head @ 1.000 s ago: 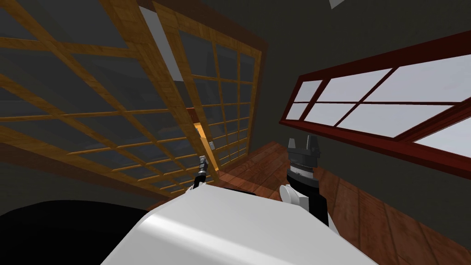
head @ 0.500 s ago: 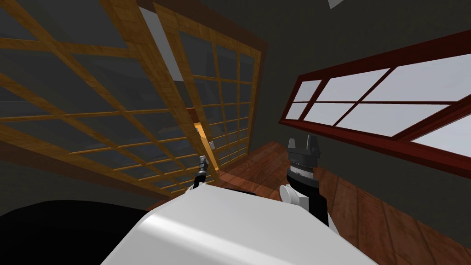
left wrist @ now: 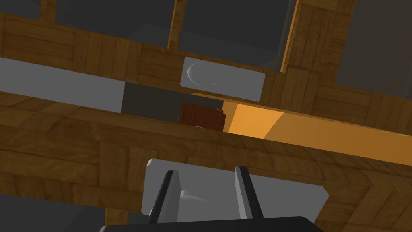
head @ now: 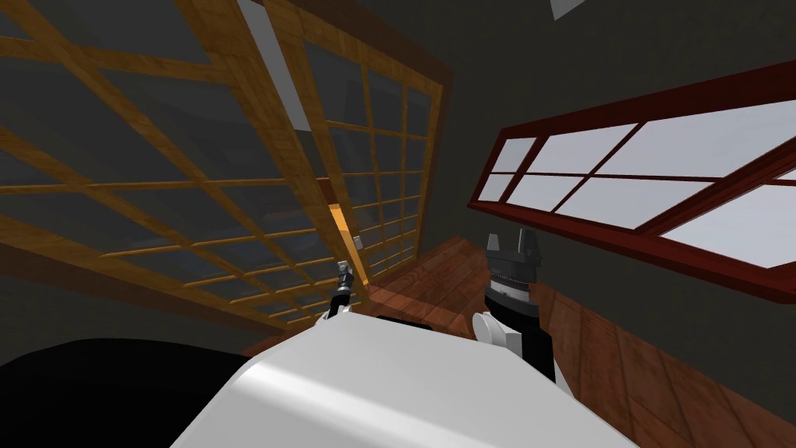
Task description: Pull the door open
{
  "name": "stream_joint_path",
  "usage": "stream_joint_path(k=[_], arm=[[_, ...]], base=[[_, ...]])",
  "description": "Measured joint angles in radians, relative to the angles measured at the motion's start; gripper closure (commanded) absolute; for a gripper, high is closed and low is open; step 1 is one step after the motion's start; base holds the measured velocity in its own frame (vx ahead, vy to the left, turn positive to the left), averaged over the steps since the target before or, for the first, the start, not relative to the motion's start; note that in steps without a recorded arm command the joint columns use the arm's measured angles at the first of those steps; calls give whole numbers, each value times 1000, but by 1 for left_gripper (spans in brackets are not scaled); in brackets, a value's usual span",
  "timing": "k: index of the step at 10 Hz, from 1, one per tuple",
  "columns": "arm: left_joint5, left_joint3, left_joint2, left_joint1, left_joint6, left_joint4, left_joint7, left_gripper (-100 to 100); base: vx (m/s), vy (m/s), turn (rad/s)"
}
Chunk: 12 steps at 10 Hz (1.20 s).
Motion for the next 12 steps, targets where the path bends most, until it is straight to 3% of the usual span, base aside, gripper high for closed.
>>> stream_joint_path(k=[1,2,3,5,12], arm=[[8,-4,-2,2,6,-4,19,-100],[20,-1,8,-17,-13,32,44,-100],[33,2,12,-21,-22,36,70,-100],[47,0,8,-10,-12,10,100,-100],[115,-17,-6,-22,-8,-2,277,-100]], base=[[-61,18,22],[-89,37,6],[-68,32,-23],[-54,21,-47],[-56,10,-48]])
